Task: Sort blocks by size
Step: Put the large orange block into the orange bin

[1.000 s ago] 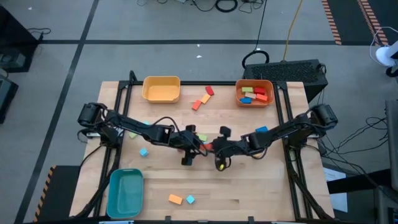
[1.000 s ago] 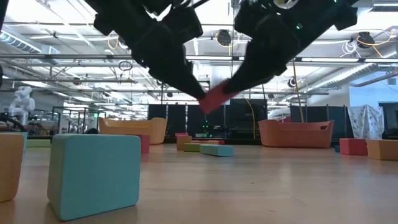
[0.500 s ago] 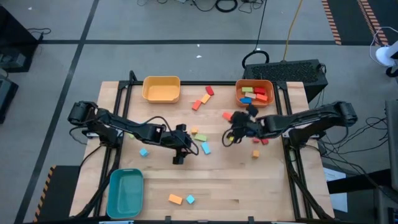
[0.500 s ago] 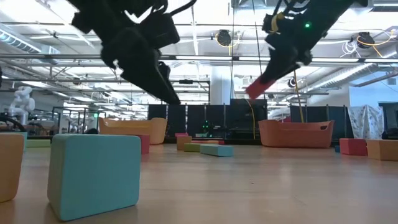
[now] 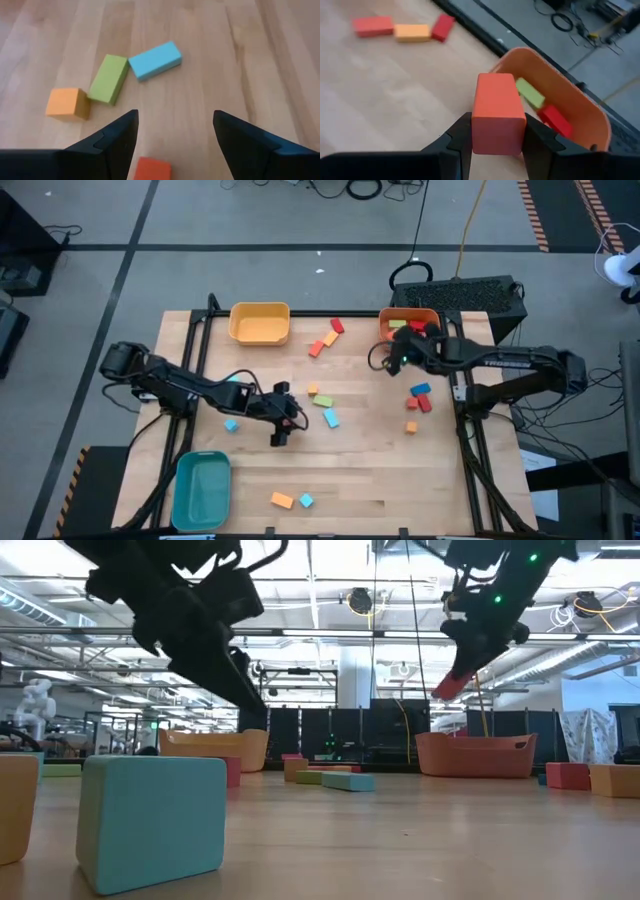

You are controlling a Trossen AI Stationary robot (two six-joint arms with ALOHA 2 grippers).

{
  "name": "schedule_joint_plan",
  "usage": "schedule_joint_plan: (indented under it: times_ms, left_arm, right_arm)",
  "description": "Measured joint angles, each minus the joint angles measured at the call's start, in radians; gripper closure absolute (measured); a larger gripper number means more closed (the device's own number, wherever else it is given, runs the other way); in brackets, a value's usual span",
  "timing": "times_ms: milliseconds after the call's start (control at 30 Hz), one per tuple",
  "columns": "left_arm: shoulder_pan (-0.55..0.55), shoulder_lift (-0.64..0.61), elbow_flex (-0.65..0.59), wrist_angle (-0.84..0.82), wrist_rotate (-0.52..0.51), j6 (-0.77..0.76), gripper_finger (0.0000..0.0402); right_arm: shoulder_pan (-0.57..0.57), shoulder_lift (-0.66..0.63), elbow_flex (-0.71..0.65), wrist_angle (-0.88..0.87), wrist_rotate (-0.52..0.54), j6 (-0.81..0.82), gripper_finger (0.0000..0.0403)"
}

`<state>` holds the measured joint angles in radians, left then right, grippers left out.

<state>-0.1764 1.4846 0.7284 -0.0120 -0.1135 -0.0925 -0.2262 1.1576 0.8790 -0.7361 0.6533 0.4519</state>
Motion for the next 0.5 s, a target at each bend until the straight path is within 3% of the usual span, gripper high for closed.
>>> schedule_joint_plan:
  times_ms: [200,500]
  left_arm:
    - [-0.037,-0.001,0.000,0.008,-0.046,-0.005,0.0142]
    - [-0.081,-0.001,0.000,0.003,-0.079,-0.007,0.0142]
  right_arm:
    - [-0.145,0.008,-0.028,0.028,-0.017,-0.023,0.0291]
    - [-0.339,0.008,-0.214,0.316,-0.216,-0.090,0.0291]
